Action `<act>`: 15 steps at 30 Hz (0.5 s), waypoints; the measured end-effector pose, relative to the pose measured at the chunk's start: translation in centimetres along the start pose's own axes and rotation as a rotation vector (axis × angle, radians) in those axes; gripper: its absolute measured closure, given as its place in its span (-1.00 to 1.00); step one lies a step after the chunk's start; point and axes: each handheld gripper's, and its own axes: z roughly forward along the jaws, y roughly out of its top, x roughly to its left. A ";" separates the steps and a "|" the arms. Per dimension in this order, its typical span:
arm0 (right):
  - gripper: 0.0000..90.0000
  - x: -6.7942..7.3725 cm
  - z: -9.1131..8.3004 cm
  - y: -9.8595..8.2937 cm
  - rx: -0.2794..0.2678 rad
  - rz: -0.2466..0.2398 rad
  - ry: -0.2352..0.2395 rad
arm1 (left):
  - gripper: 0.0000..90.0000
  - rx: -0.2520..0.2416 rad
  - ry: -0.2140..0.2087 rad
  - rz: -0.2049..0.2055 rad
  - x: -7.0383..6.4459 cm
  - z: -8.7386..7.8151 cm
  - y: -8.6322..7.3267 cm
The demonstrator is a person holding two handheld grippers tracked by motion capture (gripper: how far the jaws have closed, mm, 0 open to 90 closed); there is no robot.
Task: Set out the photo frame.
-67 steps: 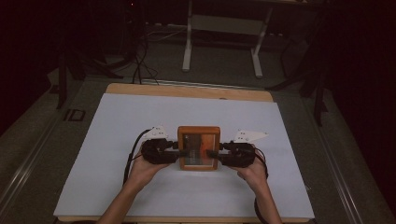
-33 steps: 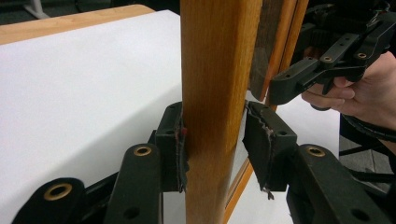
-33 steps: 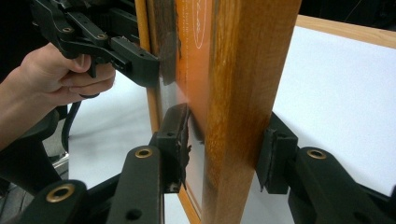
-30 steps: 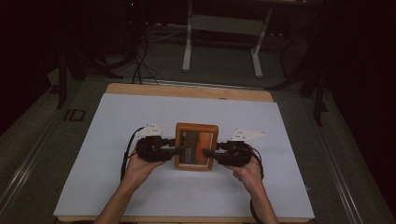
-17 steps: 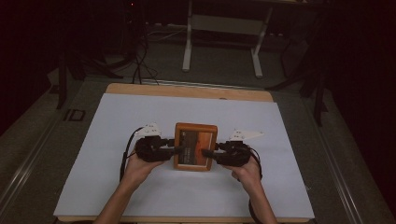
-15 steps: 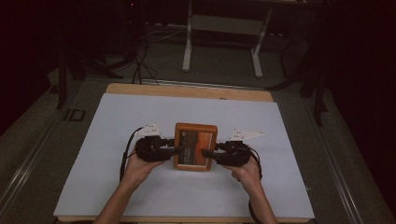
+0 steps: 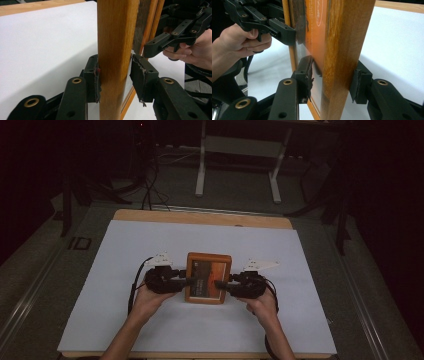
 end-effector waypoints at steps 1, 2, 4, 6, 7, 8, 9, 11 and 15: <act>0.29 0.0 0.0 0.0 0.000 0.001 0.001 | 0.34 0.000 0.000 0.000 0.0 0.0 0.0; 0.29 -0.1 0.1 -0.1 0.001 0.002 0.001 | 0.34 0.001 0.001 0.001 0.1 0.1 -0.1; 0.29 -0.1 0.1 -0.1 0.000 0.003 -0.001 | 0.34 0.002 0.000 -0.003 0.1 0.1 -0.1; 0.29 -0.2 0.2 -0.2 0.001 0.002 0.000 | 0.34 0.004 0.000 -0.004 0.2 0.2 -0.2; 0.29 -0.2 0.2 -0.2 0.003 0.004 -0.001 | 0.34 0.003 0.000 -0.006 0.2 0.2 -0.2; 0.29 -0.2 0.2 -0.2 0.003 0.004 -0.002 | 0.34 0.004 0.000 -0.008 0.2 0.2 -0.2; 0.29 -0.3 0.2 -0.2 0.004 0.002 -0.002 | 0.34 0.005 0.001 -0.007 0.2 0.3 -0.3; 0.29 -0.3 0.3 -0.3 0.005 0.007 -0.001 | 0.34 0.005 0.002 -0.008 0.3 0.4 -0.3; 0.29 -0.6 0.5 -0.6 0.009 0.013 -0.003 | 0.34 0.012 0.002 -0.014 0.6 0.6 -0.6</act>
